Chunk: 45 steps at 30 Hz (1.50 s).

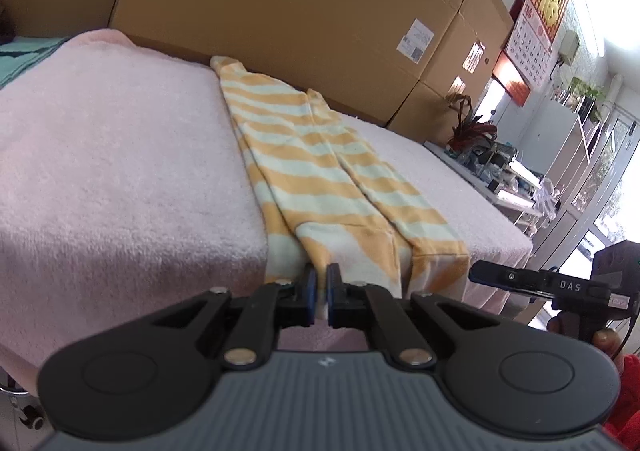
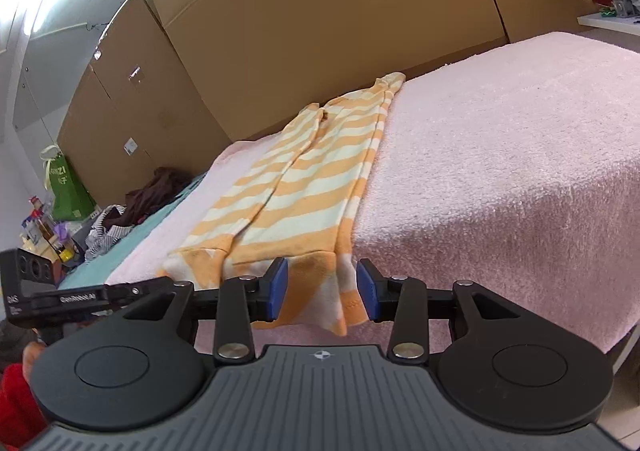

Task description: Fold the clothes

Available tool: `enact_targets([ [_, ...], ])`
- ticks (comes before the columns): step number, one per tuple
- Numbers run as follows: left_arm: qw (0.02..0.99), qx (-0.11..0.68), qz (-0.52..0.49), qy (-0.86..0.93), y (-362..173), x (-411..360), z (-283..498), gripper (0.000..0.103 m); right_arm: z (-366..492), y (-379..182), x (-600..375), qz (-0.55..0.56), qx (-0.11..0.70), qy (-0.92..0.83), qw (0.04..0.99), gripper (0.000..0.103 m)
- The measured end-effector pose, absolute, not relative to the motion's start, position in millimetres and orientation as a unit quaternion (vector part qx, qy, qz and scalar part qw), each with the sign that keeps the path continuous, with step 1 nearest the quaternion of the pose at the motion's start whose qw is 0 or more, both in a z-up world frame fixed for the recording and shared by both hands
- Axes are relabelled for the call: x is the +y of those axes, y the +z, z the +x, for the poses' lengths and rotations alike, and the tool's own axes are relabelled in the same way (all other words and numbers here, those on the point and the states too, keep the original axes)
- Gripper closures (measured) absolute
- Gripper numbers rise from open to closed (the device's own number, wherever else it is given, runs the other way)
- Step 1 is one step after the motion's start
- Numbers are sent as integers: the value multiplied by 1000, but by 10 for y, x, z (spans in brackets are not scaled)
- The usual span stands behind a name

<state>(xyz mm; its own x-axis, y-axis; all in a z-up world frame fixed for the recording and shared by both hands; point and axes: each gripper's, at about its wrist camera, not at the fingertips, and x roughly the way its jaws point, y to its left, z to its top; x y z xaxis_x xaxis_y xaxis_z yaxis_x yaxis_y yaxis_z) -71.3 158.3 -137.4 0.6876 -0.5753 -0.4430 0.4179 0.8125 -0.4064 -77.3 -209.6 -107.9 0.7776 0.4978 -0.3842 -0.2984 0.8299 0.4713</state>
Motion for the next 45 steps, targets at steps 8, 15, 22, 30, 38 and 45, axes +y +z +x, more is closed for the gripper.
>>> enact_targets([
  [8,906,268,-165,-283,-1354,1660,-798,103,-694,-1210,-2068,212,266,222,914,65],
  [15,912,254,-168,-275,-1308,1729,-850,103,-750,-1164,-2047,212,255,249,910,91],
  [22,904,274,-181,-274,-1443,1754,-798,103,-767,-1193,-2066,213,259,251,908,91],
  [30,902,270,-170,-290,-1429,1624,-739,86,-764,-1228,-2061,221,273,247,903,75],
  [38,910,254,-170,-280,-1342,1659,-842,103,-805,-1214,-2084,223,263,242,907,74],
  [45,909,269,-173,-268,-1463,1698,-766,103,-810,-1219,-2087,229,260,240,907,73],
])
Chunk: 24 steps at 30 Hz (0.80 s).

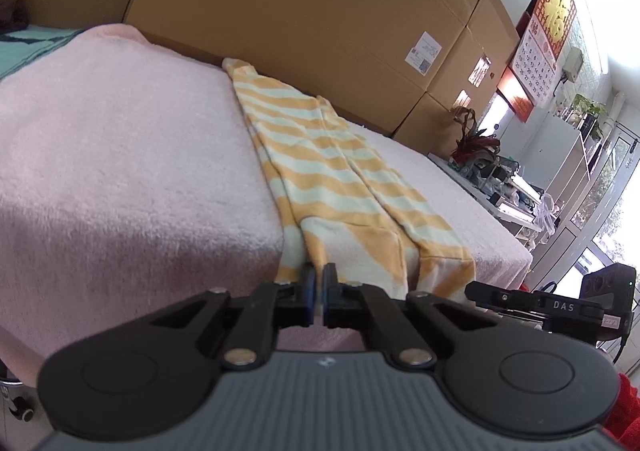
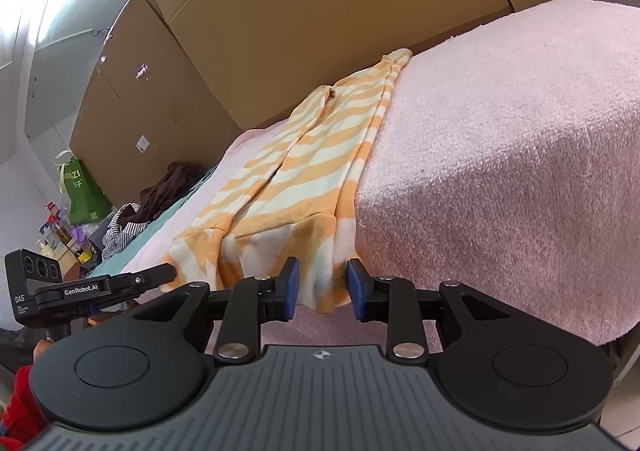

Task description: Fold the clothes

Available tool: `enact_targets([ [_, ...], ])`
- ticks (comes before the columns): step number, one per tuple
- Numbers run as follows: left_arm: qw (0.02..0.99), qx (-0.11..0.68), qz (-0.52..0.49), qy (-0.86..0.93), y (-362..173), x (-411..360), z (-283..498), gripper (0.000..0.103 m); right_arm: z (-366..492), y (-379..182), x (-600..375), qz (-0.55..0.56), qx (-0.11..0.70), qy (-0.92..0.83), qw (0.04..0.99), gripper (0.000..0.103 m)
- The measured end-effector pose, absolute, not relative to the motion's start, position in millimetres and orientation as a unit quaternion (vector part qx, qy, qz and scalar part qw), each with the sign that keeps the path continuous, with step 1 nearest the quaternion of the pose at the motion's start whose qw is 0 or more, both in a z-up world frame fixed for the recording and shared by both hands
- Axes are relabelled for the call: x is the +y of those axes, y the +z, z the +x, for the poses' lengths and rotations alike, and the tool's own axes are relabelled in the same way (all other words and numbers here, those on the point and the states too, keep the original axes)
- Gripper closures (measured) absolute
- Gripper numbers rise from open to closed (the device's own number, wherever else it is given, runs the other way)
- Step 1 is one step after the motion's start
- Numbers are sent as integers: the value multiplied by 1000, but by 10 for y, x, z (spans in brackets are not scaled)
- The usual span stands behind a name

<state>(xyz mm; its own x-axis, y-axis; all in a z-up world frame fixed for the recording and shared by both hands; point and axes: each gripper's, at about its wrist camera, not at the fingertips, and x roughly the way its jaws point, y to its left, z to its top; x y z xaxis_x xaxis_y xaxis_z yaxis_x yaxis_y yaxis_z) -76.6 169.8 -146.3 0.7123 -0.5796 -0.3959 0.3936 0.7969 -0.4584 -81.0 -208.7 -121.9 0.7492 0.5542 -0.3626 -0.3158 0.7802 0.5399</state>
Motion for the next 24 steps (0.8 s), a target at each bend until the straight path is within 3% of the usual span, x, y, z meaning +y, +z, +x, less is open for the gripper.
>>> enact_targets([
  [2,909,271,-170,-266,-1485,1699,-766,103,-822,-1207,-2100,230,256,235,909,66],
  [5,904,281,-163,-278,-1456,1702,-798,103,-836,-1170,-2153,236,248,227,912,65],
  [7,908,286,-134,-276,-1380,1701,-865,92,-860,-1111,-2212,241,235,221,915,65],
  [8,914,280,-118,-271,-1321,1710,-913,85,-880,-1067,-2244,243,223,217,919,66],
  [14,929,206,-101,-290,-860,1604,-907,85,-750,-828,-2158,219,185,240,928,76],
  [17,928,230,-84,-281,-968,1246,-545,67,-551,-858,-1885,181,192,259,929,76],
  [21,928,252,-86,-262,-1161,1130,-289,68,-282,-975,-1662,143,209,254,934,76],
  [24,926,253,-76,-269,-1132,1172,-335,64,-216,-986,-1773,154,214,248,932,77],
])
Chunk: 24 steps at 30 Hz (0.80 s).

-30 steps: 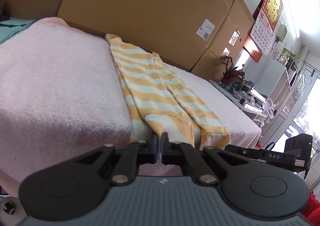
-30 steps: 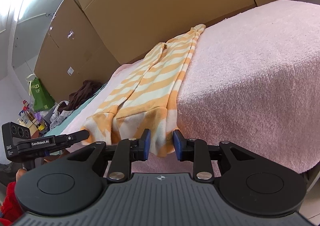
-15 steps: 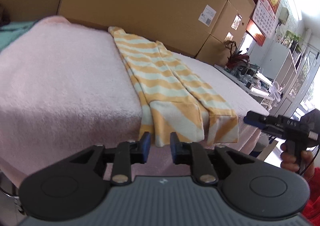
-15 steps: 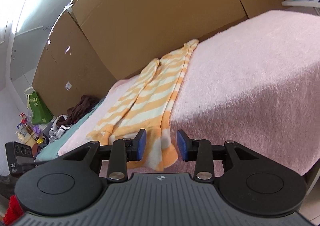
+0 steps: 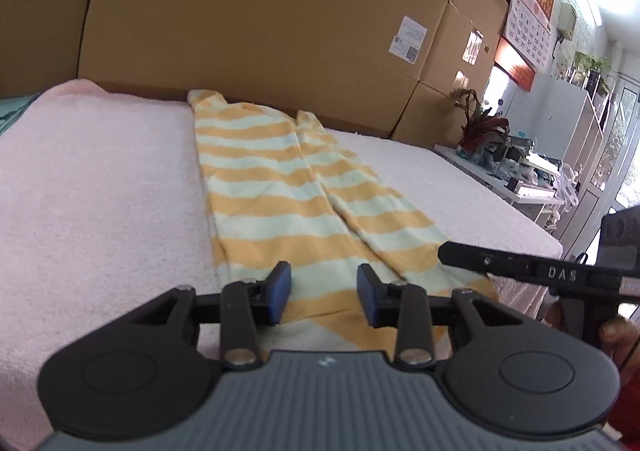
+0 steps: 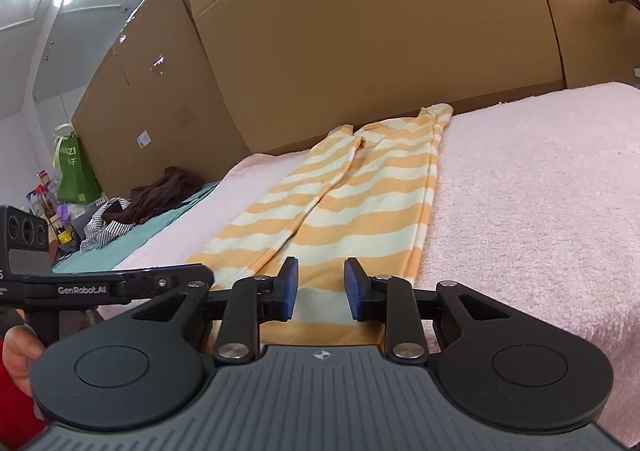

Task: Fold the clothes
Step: 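Move the right gripper back over the garment toward the left gripper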

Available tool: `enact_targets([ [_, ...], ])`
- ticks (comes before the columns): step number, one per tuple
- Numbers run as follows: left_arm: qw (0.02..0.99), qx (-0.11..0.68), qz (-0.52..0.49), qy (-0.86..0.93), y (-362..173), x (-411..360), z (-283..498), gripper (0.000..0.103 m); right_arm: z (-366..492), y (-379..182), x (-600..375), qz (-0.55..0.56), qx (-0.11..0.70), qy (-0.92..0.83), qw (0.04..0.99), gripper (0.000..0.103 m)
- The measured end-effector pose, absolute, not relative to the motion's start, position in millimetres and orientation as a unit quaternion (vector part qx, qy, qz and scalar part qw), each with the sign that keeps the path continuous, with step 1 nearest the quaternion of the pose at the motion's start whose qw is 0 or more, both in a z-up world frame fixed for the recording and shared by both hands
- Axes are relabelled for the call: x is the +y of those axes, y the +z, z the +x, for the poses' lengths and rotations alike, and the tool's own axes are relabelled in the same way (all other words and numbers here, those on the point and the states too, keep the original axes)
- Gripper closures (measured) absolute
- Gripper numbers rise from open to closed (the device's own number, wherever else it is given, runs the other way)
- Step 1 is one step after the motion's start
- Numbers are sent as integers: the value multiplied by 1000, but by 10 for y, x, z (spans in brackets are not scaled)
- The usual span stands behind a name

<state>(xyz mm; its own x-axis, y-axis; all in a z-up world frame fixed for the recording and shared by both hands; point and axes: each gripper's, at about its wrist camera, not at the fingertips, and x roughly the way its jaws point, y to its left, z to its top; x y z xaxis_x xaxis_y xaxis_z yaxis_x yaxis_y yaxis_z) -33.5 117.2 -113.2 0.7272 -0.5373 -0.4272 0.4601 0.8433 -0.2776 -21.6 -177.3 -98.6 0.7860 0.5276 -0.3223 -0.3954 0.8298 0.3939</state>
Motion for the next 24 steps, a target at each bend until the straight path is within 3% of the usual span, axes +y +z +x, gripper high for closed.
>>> enact_targets([
  [4,923,243,-68,-289,-922,1067,-210,54,-79,-835,-1841,171,237,265,919,74],
  [7,923,234,-51,-302,-842,823,69,36,248,-631,-1750,172,240,271,916,74],
  [10,911,279,-66,-296,-993,712,375,41,668,-550,-1603,156,269,285,907,69],
  [11,909,286,-70,-295,-1047,725,412,48,789,-568,-1568,151,282,279,905,67],
  [13,910,274,-73,-302,-1108,770,392,45,1016,-631,-1537,142,311,253,905,65],
  [14,911,268,-72,-305,-1124,780,370,43,1091,-684,-1574,147,318,232,907,75],
  [15,912,262,-69,-307,-1138,784,346,41,1134,-716,-1630,159,318,224,907,78],
  [18,915,248,-65,-313,-1164,758,291,31,1239,-661,-1680,197,317,241,896,75],
  [24,915,238,-53,-320,-1175,723,279,29,1842,-611,-1307,169,335,307,875,76],
])
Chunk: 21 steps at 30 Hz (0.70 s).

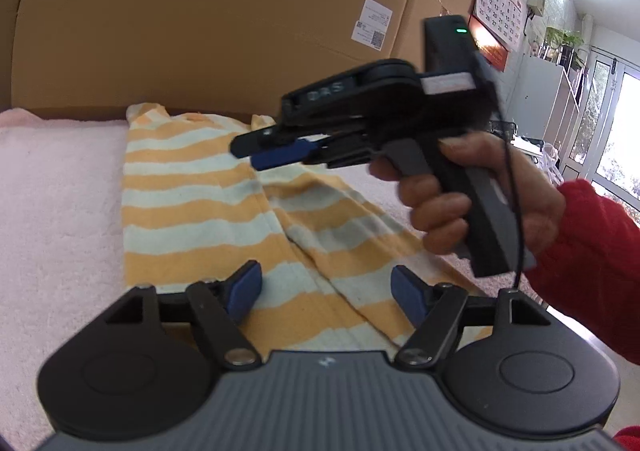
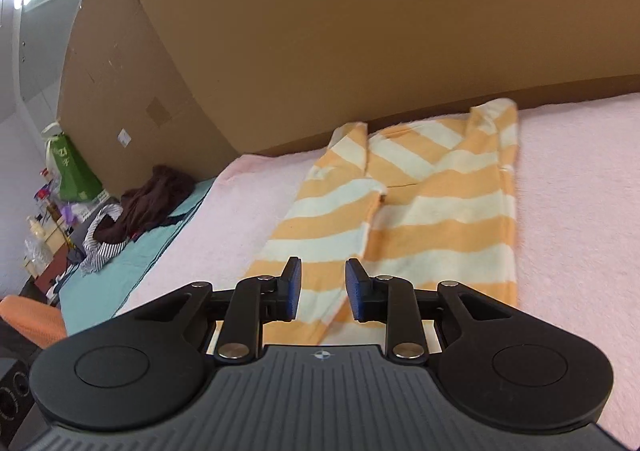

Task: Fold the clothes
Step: 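Move the right gripper back over the garment toward the left gripper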

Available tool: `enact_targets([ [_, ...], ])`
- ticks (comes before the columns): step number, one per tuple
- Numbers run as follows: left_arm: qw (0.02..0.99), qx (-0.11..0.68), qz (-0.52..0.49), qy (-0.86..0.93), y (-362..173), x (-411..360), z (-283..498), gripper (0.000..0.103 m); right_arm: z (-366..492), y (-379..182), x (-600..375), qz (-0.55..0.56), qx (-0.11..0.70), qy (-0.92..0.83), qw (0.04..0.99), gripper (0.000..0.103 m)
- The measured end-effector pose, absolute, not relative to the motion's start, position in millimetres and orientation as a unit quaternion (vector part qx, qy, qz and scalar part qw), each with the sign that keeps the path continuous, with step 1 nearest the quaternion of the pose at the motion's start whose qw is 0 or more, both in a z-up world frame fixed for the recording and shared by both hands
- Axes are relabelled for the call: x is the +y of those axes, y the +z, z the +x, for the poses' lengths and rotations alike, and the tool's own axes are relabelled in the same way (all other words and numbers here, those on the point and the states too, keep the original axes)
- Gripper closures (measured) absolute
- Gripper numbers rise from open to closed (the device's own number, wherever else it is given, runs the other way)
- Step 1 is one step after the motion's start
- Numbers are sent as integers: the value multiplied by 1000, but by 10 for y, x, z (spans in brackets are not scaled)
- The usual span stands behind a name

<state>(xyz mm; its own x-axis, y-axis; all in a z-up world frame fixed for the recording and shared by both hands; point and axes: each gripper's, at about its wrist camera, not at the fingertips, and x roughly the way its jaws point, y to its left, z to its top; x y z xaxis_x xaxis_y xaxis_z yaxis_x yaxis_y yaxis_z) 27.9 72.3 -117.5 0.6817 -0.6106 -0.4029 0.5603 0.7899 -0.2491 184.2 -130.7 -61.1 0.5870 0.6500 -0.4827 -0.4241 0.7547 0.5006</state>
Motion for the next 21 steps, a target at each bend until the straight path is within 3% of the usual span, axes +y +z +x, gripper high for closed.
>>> enact_targets([
  [1,914,238,-60,-322,-1180,746,283,30,1988,-664,-1304,178,347,306,869,76],
  [3,910,238,-82,-329,-1196,806,299,30,2231,-799,-1455,230,356,287,859,86],
  [4,908,237,-93,-332,-1206,834,307,30,2334,-886,-1584,278,358,281,846,103],
  [6,905,236,-103,-338,-1214,864,312,29,2417,-1016,-1759,353,362,268,820,103],
  [14,902,239,-104,-344,-1209,845,299,25,2452,-867,-1503,333,363,314,812,85],
  [15,903,240,-103,-342,-1208,839,300,25,2510,-908,-1469,326,366,309,815,89],
  [16,902,241,-105,-341,-1207,840,305,24,2542,-948,-1503,334,364,299,816,103],
  [19,899,247,-117,-341,-1192,855,326,24,2586,-998,-1658,357,348,257,828,103],
  [21,894,260,-124,-343,-1156,862,364,24,2483,-875,-1710,334,310,232,859,89],
])
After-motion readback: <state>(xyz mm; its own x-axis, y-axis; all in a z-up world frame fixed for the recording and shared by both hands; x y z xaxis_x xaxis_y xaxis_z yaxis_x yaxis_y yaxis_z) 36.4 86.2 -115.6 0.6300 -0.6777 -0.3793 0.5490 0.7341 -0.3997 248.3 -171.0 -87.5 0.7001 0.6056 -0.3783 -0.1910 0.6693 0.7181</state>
